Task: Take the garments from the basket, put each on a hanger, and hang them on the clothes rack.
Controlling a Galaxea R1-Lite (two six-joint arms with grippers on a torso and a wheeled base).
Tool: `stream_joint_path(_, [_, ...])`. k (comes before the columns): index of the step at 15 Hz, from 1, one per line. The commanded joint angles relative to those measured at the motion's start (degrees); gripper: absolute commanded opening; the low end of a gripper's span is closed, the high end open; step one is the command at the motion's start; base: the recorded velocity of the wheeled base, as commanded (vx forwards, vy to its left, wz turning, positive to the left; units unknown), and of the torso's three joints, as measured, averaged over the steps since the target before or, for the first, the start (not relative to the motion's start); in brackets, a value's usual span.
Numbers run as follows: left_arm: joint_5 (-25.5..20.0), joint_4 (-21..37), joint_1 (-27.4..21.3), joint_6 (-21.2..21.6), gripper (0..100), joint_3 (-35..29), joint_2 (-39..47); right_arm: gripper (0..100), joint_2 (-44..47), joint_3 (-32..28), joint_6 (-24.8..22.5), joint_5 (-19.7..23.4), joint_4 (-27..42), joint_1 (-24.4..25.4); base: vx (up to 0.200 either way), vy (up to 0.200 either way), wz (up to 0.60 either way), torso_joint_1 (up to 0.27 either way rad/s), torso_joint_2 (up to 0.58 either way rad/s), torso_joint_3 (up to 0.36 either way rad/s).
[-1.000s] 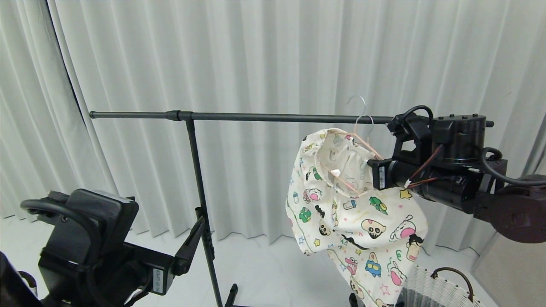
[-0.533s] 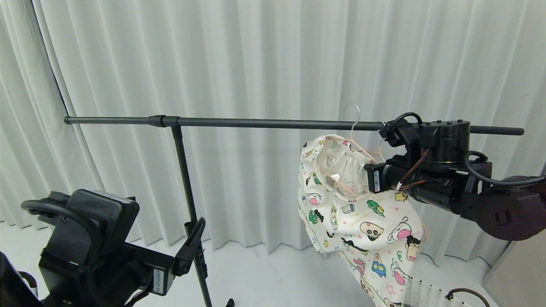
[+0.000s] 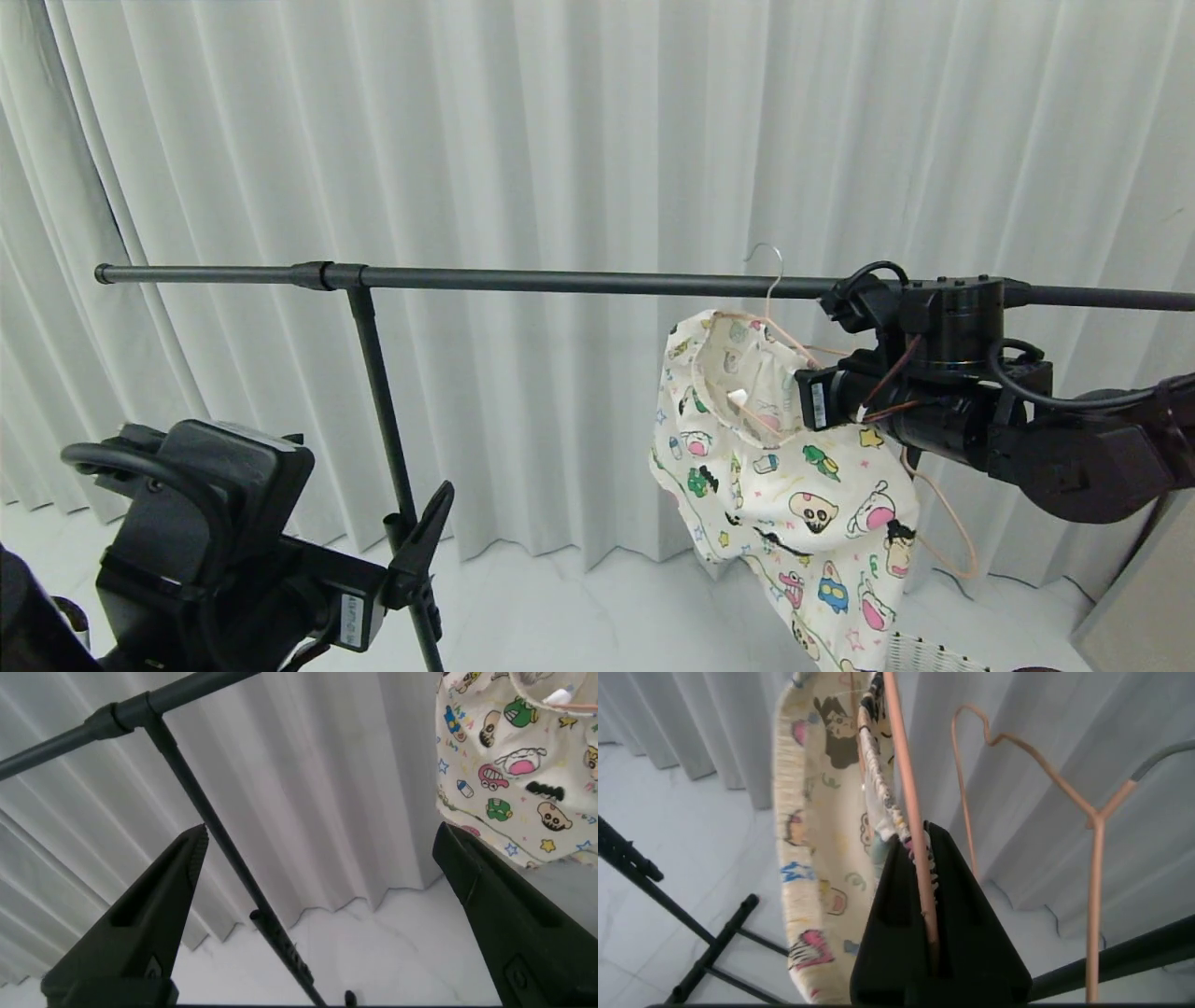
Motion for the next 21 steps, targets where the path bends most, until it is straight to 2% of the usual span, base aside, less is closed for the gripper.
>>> stream_joint_path(1, [-0.07, -0.01, -0.16, 0.42, 100, 0.1, 0.11, 0, 1.49, -0.54, -0.05, -0.89, 0.01, 0.16, 0.0, 0.0, 0.0, 0.0, 0.0, 0.0])
stream_joint_path(6, [-1.12, -0.01, -0.16, 2.01, 100, 0.1, -0.06, 0, 4.92, -3.35, -0.67, -2.47, 0.45, 0.68, 0.0, 0.0, 0.0, 0.0, 0.0, 0.0])
stream_joint_path(12, [-1.12, -0.01, -0.16, 2.71, 100, 0.1, -0.15, 0, 5.36, -3.09, -1.46, -2.74, 0.45, 1.82, 0.0, 0.0, 0.0, 0.0, 0.0, 0.0])
stream_joint_path(13, [-1.03, -0.01, -0.07, 2.71, 100, 0.1, -0.15, 100, 5.19, -3.0, -1.46, -3.44, 0.45, 1.82, 0.0, 0.0, 0.0, 0.0, 0.0, 0.0])
stream_joint_path(16, [-0.95, -0.01, 0.55, 2.71, 100, 0.19, -0.33, 100, -0.09, -1.68, -1.28, -4.14, 1.24, 2.09, 0.0, 0.0, 0.0, 0.0, 0.0, 0.0])
stream_joint_path(20, [-1.03, -0.01, 4.41, 2.62, 100, 0.54, -0.85, 100, -10.37, 2.8, 1.26, -3.7, 4.5, 3.85, 0.0, 0.0, 0.0, 0.0, 0.0, 0.0])
stream_joint_path(21, [-1.03, -0.01, 5.64, 2.53, 100, 0.63, -0.94, 100, -13.18, 4.39, 1.97, -2.38, 4.41, 4.29, 0.0, 0.0, 0.0, 0.0, 0.0, 0.0])
